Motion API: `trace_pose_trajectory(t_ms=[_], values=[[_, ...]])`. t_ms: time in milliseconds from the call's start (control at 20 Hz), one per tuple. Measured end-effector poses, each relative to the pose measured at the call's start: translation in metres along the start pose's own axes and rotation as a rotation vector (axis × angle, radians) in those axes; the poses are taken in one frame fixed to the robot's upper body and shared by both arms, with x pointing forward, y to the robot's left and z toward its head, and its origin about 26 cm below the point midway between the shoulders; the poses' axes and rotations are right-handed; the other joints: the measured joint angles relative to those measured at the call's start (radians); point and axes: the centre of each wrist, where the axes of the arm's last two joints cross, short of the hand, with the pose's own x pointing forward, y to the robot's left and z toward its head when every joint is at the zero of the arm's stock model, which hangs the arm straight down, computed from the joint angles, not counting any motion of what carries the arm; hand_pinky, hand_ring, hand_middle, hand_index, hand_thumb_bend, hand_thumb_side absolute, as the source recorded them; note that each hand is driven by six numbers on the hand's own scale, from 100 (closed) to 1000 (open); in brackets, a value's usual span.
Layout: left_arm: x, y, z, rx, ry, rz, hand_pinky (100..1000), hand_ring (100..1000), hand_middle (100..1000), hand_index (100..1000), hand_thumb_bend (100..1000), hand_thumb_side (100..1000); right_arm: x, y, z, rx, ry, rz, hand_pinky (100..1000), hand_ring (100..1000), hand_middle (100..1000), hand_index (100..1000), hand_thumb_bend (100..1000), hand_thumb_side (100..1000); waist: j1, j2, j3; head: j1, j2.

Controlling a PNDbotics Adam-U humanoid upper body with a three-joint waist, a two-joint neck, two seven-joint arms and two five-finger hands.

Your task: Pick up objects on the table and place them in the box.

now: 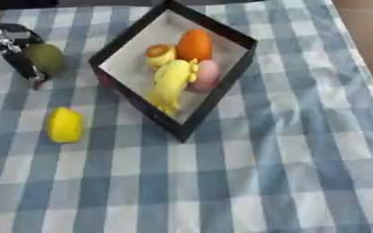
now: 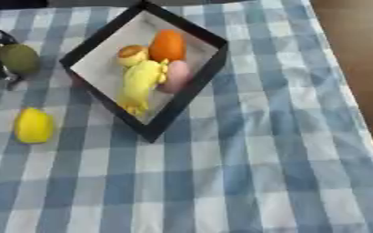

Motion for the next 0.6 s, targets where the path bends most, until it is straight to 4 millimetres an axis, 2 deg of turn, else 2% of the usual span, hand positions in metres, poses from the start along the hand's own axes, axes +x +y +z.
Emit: trace_pose_trajectory(t_ms=[100, 250, 600], values=[[0.001, 0.002, 0.001, 0.048, 0.002, 0.017, 645, 613, 555, 672, 100, 100, 0.000, 0.001, 0.001, -0.001, 0.005, -0.003, 849, 748, 658, 806, 100, 774, 0.000, 0.000, 0.000, 0.000, 0.000], [0.005, 0.006, 0.004, 0.137, -0.003, 0.048, 636, 600, 541, 660, 100, 100, -0.002, 0.001, 0.002, -0.002, 0.014, 0.002, 849, 748, 658, 806, 100, 773, 0.000, 0.000, 0.000, 0.000, 0.003], [0.020, 0.028, 0.024, 0.316, -0.045, 0.018, 620, 585, 540, 660, 100, 100, -0.002, 0.000, 0.003, -0.003, 0.015, 0.006, 849, 747, 657, 806, 100, 766, 0.000, 0.000, 0.000, -0.007, 0.009]])
